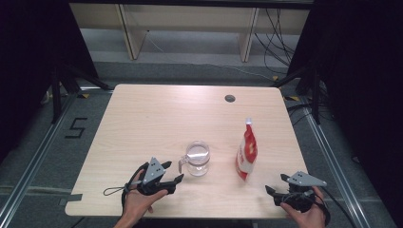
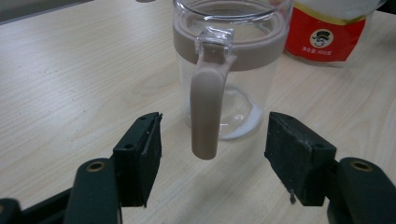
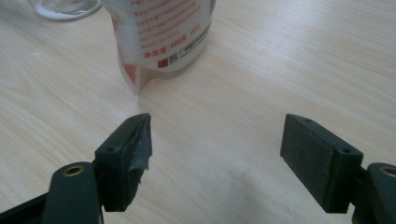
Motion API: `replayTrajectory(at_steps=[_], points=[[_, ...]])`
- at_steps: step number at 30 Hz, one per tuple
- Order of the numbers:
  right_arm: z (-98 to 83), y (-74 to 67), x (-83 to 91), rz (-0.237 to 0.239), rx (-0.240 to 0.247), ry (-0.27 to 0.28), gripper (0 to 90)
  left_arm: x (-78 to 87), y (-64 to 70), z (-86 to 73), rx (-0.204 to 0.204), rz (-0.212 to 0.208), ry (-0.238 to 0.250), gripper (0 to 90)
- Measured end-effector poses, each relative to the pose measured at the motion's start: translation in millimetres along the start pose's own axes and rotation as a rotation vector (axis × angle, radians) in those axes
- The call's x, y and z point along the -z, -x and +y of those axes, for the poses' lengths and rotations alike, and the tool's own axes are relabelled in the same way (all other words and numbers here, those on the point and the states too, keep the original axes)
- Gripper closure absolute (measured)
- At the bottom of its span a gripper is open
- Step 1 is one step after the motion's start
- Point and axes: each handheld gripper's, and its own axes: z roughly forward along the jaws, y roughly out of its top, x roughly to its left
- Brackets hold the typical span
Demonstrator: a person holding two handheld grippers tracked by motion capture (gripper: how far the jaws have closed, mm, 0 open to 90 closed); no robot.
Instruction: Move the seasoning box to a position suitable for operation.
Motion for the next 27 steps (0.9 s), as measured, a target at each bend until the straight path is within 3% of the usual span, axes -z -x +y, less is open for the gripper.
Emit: replayTrajectory(at_steps=[1, 2, 3, 4, 7, 9, 10, 11, 13, 14, 16, 18, 19, 20, 27], points=[[-0.1, -1.1, 0.2, 0.007, -0.017, -0.012, 26.0, -2.0, -0.9, 1.2, -0.026, -0.004, 0.005, 39.6], [-0.5, -3.9, 0.0, 0.019, -0.048, -0.025, 26.4, -3.2, 1.1, 1.9, -0.012, 0.009, 0.006, 41.6], [-0.6, -3.8, -0.1, 0.019, -0.047, -0.026, 26.5, -5.6, 1.7, 2.2, -0.003, 0.003, 0.016, 43.6], [-0.3, -0.4, -0.7, 0.024, -0.011, -0.019, 26.5, -6.6, 2.5, 3.2, -0.011, 0.01, 0.013, 45.7], [-0.8, 0.2, -1.1, 0.031, -0.019, -0.023, 26.5, -10.2, 3.5, 4.6, -0.035, 0.025, 0.015, 51.3], [-1.4, -3.0, 0.2, 0.019, -0.05, -0.038, 26.5, -13.2, 3.8, 5.9, -0.06, 0.04, 0.007, 56.0], [-1.4, -3.0, 0.1, 0.022, -0.05, -0.042, 26.5, -14.9, 3.5, 5.9, -0.061, 0.037, 0.012, 58.1], [-1.3, -0.3, -0.7, 0.021, -0.019, -0.031, 26.5, -14.7, 3.0, 6.4, -0.068, 0.047, 0.001, 59.9], [-1.2, -0.6, -0.5, 0.023, -0.02, -0.031, 26.5, -16.4, 1.4, 7.2, -0.07, 0.056, 0.008, 62.4], [-1.2, -0.4, -0.8, 0.023, -0.017, -0.03, 26.5, -17.0, -2.2, 8.9, -0.112, 0.055, 0.013, 63.6], [-1.4, -0.4, -1.2, 0.019, -0.012, -0.031, 26.6, -17.7, -2.8, 9.5, -0.092, 0.051, 0.016, 65.3], [-1.3, -0.7, -1.2, 0.021, -0.015, -0.027, 26.6, -17.9, -3.3, 10.2, -0.099, 0.051, 0.013, 66.9], [-1.5, -2.7, -1.2, 0.029, -0.036, -0.031, 26.6, -18.5, -2.5, 10.1, -0.096, 0.045, 0.015, 67.8], [-1.1, -0.2, -1.4, 0.017, 0.004, -0.018, 26.6, -18.5, -2.5, 10.2, -0.105, 0.05, 0.012, 68.7], [-0.8, -0.9, -0.6, 0.007, 0.005, -0.018, 26.6, -18.2, -5.2, 10.1, -0.1, 0.04, 0.011, 72.0]])
